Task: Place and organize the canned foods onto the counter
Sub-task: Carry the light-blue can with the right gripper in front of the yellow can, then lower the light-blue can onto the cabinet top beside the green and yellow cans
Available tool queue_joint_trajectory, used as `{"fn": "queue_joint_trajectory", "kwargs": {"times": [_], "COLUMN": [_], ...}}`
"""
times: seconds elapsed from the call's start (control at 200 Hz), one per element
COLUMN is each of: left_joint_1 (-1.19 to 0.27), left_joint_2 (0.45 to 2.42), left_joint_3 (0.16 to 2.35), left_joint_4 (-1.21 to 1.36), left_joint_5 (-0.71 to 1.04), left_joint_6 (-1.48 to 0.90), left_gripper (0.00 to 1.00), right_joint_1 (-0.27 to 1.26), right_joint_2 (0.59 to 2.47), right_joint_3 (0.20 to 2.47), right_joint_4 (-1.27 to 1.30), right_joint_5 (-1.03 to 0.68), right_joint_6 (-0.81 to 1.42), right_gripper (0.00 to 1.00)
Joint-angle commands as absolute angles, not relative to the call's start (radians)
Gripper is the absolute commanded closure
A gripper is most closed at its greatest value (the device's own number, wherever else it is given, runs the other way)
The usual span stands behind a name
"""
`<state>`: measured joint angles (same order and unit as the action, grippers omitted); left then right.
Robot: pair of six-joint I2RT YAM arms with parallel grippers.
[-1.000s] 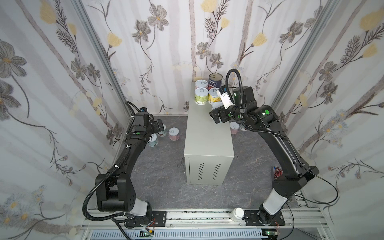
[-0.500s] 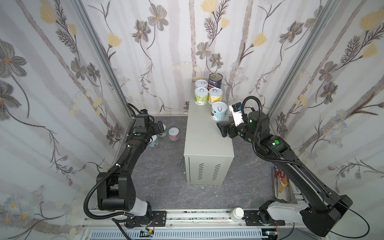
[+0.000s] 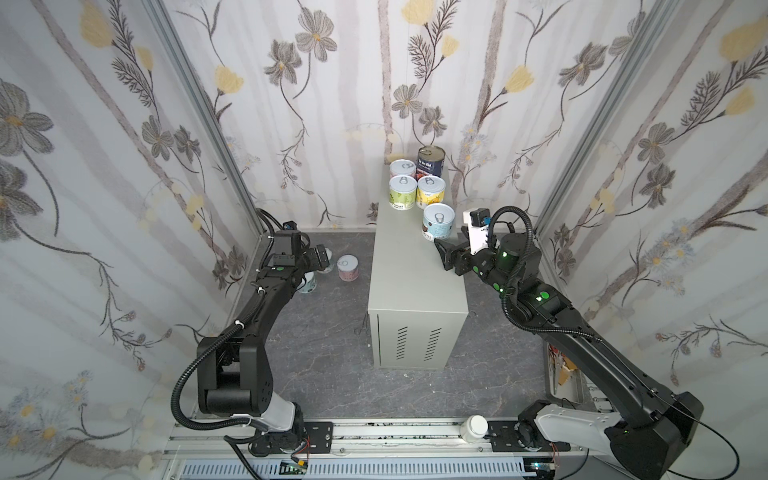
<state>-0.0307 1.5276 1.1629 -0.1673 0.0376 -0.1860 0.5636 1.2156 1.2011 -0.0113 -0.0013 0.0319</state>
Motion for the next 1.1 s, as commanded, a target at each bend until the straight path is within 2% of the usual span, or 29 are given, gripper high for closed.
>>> {"fn": "queue_joint_trajectory", "kwargs": {"times": [0.0, 1.094], "left_joint_1": [-0.029, -0.029], "left_joint_2": [1.535, 1.584], "left_joint_3": [1.173, 1.195], "left_joint_4": [-0.138, -0.148], "left_joint_5": [0.025, 0.021], "left_joint_6": [-0.177, -0.180], "left_gripper": [0.00, 0.00], "right_joint_1": [0.565, 0.558], "right_joint_2": [1.235, 1.364], "right_joint_3": [1.223, 1.307], "right_joint_4": [0.046, 0.071], "right_joint_5": [-0.001, 0.033], "right_joint_6": [0.014, 0.011], "right_gripper": [0.17, 0.28]}}
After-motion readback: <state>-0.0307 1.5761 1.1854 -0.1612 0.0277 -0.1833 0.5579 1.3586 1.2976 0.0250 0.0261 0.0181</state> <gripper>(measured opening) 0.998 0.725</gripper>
